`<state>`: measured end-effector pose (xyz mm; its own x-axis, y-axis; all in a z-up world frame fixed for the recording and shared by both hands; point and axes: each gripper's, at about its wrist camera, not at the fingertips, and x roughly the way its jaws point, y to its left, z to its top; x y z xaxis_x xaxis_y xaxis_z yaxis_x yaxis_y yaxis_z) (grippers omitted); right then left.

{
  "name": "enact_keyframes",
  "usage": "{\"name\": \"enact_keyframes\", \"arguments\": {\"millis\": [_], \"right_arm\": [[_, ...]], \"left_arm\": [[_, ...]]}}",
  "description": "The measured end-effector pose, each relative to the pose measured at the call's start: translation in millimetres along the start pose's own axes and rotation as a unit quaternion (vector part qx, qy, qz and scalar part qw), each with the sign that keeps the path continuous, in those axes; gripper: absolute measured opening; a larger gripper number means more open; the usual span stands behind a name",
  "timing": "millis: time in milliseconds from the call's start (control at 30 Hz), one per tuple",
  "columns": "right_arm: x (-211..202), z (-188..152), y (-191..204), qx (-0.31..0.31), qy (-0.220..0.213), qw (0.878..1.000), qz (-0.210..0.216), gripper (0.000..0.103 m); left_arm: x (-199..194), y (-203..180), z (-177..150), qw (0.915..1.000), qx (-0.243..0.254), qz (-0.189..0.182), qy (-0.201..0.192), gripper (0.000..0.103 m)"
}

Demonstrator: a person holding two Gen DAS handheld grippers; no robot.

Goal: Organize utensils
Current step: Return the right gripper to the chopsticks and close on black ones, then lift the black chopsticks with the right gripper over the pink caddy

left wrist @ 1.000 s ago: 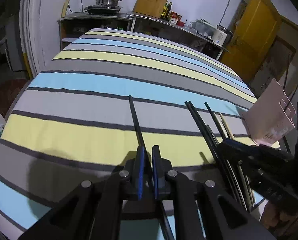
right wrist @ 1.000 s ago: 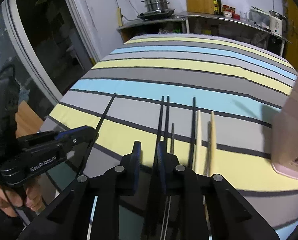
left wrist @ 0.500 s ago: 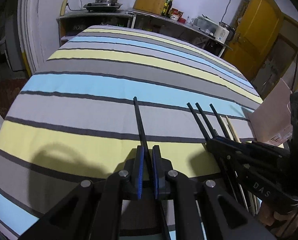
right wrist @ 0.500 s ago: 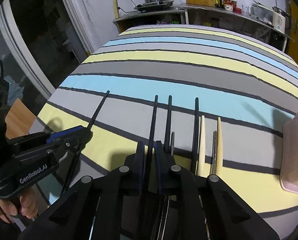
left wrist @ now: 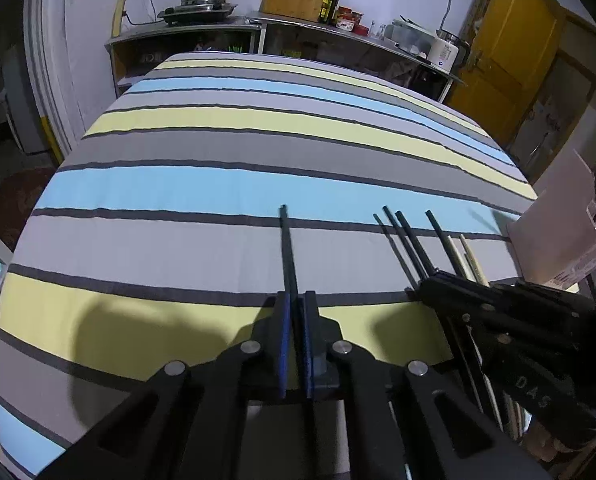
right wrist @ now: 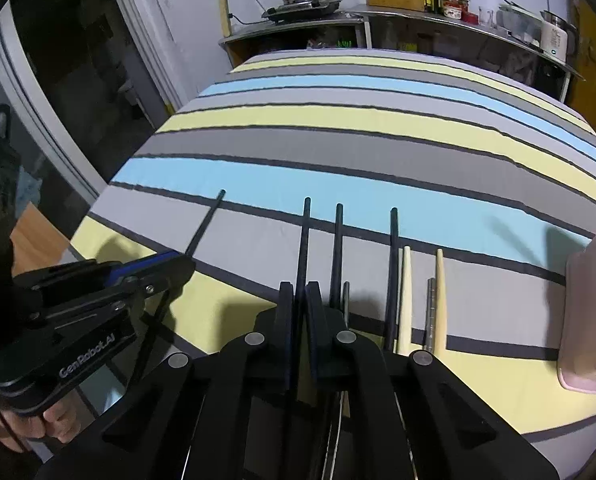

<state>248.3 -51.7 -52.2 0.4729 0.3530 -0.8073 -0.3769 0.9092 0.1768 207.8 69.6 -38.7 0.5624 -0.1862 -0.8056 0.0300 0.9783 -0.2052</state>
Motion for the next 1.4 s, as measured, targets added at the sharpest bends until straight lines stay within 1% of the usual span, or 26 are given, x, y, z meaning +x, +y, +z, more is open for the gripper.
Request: {"name": "enact_keyframes", "arguments": {"millis": [100, 200, 467, 633, 967, 1100, 1400], "right_arm": [[-14, 1, 0, 0.001, -0.014, 1.0, 0.004, 0.006], [-30, 3, 1, 0.002, -0.031, 0.999, 0.008, 0.006], [-91, 3, 6, 0.007, -0.093, 0.996, 0.017, 0.006], [-124, 0, 8, 0.015, -0.124, 0.992, 0.019, 0.006], [-169, -7, -5, 0.028, -0.166, 0.986, 0.011, 0.006], [-190, -12, -11, 0.034, -0.185, 0.982, 0.004, 0.006], [-230, -15, -40, 0.055, -0.213, 0.975, -0.026, 0.006]], "left_arm": [[-11, -1, -1, 0.9999, -0.001, -0.007, -0.009, 0.006], [-31, -6, 0, 0.9994, 0.005, -0.017, -0.029, 0.006], [-93, -20, 6, 0.9952, 0.022, -0.044, -0.084, 0.006], [-120, -26, 9, 0.9924, 0.031, -0.056, -0.105, 0.005], [-148, -47, 20, 0.9878, 0.049, -0.078, -0.126, 0.005], [-155, -61, 24, 0.9858, 0.057, -0.091, -0.129, 0.005], [-158, -111, 46, 0.9789, 0.084, -0.142, -0.121, 0.005]]}}
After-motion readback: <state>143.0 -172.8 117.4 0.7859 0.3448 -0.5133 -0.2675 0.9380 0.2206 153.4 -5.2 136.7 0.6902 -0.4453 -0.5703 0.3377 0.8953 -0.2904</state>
